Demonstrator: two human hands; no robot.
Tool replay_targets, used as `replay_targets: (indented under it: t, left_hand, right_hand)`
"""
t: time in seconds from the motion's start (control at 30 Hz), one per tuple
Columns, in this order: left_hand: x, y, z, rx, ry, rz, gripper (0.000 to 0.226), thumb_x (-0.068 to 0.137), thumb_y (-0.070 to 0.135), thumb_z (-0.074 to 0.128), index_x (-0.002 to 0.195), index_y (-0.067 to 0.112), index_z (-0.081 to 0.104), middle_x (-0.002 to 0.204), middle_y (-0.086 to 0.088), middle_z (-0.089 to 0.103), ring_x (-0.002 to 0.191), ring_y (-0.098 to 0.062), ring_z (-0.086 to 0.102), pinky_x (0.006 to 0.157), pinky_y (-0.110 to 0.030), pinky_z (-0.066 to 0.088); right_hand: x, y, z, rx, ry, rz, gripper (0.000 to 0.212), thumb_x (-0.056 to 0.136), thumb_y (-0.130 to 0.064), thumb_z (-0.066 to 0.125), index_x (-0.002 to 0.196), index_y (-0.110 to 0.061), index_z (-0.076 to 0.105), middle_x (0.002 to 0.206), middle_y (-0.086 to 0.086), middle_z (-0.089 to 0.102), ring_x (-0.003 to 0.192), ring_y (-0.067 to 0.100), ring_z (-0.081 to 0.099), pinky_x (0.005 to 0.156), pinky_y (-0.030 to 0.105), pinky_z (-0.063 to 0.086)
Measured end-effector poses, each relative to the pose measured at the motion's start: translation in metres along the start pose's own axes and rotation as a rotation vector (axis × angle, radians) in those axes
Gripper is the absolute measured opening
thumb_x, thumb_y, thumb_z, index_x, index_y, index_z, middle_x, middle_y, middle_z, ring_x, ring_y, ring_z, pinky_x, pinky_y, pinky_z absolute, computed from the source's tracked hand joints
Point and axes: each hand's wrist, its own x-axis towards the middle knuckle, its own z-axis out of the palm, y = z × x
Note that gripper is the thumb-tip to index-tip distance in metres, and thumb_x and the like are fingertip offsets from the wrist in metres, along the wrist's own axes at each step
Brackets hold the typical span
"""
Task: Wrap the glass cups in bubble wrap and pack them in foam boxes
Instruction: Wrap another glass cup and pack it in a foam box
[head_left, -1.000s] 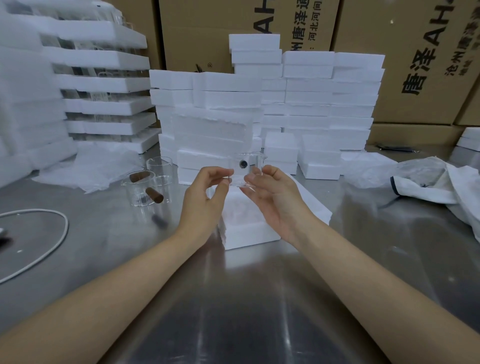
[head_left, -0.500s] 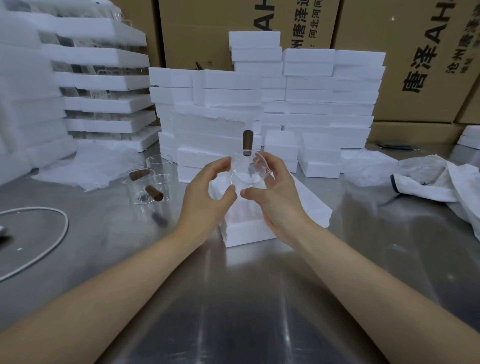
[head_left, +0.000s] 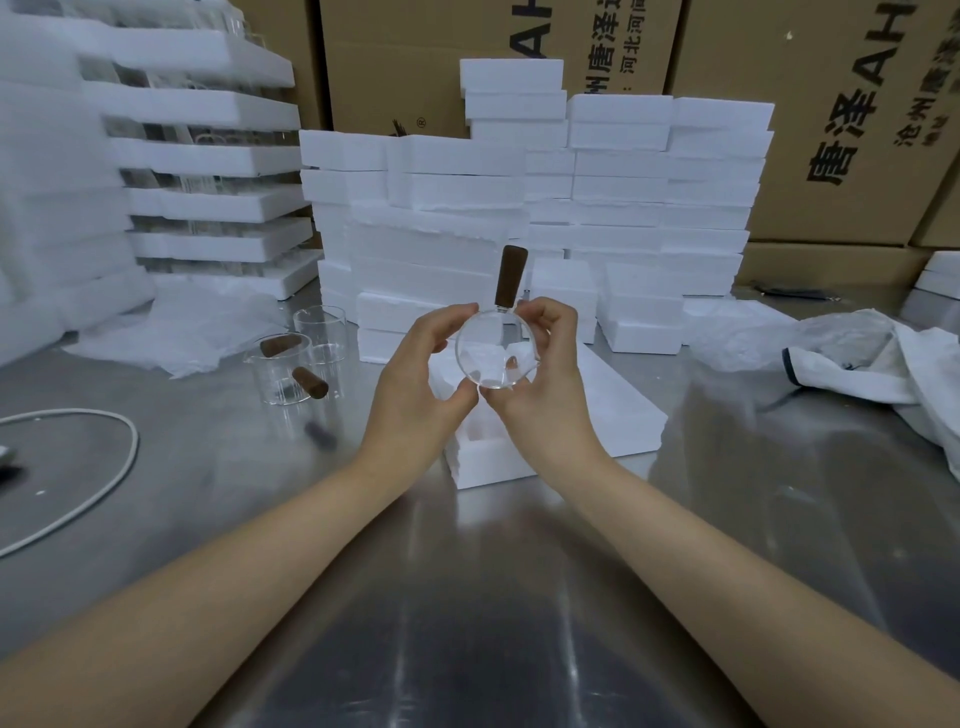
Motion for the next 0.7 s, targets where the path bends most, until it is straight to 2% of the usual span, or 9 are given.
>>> replay_targets:
  t: [0.1,0.23,0.3,0.4,0.47,0.57,0.63,0.7]
  left_hand:
    - [0.000,-0.002,0.001,0.011,-0.002,0.018,0.056,0.080,0.003,0.069,0.128,0.025,0.052,0.125,0.018,0.057,0.116,-0.001,0.052,0.099,-0.015,0.038]
    - [0.001,-0.005,0.001,0.034,0.008,0.028,0.058,0.078,0.001,0.067,0.128,0.026,0.052,0.125,0.018,0.057,0.117,-0.001,0.052,0.098,-0.012,0.036]
    - [0.002,-0.006,0.001,0.056,0.009,0.032,0.060,0.078,-0.001,0.066,0.128,0.027,0.052,0.125,0.020,0.056,0.117,0.000,0.051,0.097,-0.010,0.035]
    - [0.001,-0.005,0.001,0.059,0.010,0.010,0.069,0.077,-0.002,0.065,0.130,0.039,0.046,0.126,0.030,0.052,0.119,0.006,0.047,0.097,-0.006,0.033]
    - [0.000,-0.004,0.002,0.050,0.014,-0.003,0.072,0.079,-0.001,0.065,0.134,0.038,0.043,0.131,0.030,0.049,0.124,0.007,0.044,0.101,-0.008,0.032]
    - [-0.002,-0.002,0.003,0.027,0.023,0.014,0.070,0.081,-0.002,0.066,0.140,0.026,0.040,0.138,0.017,0.047,0.128,0.003,0.042,0.103,-0.014,0.034]
    - [-0.002,-0.001,0.003,0.006,0.032,0.020,0.067,0.082,-0.002,0.065,0.139,0.023,0.039,0.139,0.014,0.047,0.129,0.001,0.043,0.103,-0.018,0.037]
    - [-0.002,0.001,0.003,0.007,0.020,0.021,0.062,0.086,-0.001,0.062,0.138,0.025,0.040,0.139,0.015,0.048,0.129,0.000,0.043,0.105,-0.024,0.037]
  right_hand:
    - [0.000,0.001,0.000,-0.017,0.000,0.010,0.065,0.075,0.012,0.069,0.105,-0.035,0.037,0.128,-0.001,0.042,0.124,0.003,0.043,0.088,0.006,0.041]
    - [0.001,0.000,-0.001,0.012,-0.009,0.037,0.064,0.073,0.010,0.072,0.105,-0.035,0.037,0.124,-0.003,0.046,0.123,0.010,0.047,0.085,0.008,0.045]
    - [0.002,-0.002,-0.003,0.072,-0.033,0.067,0.065,0.073,0.011,0.072,0.106,-0.033,0.038,0.122,-0.004,0.048,0.122,0.014,0.048,0.086,0.014,0.049]
    - [0.005,-0.005,-0.005,0.127,-0.042,0.158,0.065,0.074,0.007,0.075,0.112,-0.031,0.039,0.123,-0.003,0.051,0.119,0.013,0.054,0.088,0.023,0.052]
    - [0.006,-0.007,-0.006,0.245,-0.047,0.274,0.061,0.078,-0.002,0.075,0.121,-0.029,0.040,0.124,0.002,0.055,0.113,0.012,0.060,0.090,0.025,0.052]
    - [0.010,-0.008,-0.009,0.532,-0.058,0.430,0.054,0.084,-0.024,0.070,0.130,-0.014,0.044,0.115,0.011,0.061,0.108,0.023,0.066,0.096,0.039,0.051]
    - [0.012,-0.009,-0.013,0.619,-0.085,0.469,0.052,0.083,-0.041,0.064,0.120,-0.007,0.050,0.109,0.013,0.062,0.106,0.026,0.067,0.094,0.039,0.052]
    - [0.014,-0.009,-0.017,0.698,-0.102,0.521,0.048,0.086,-0.049,0.058,0.112,-0.009,0.053,0.106,0.015,0.067,0.103,0.026,0.069,0.091,0.038,0.054]
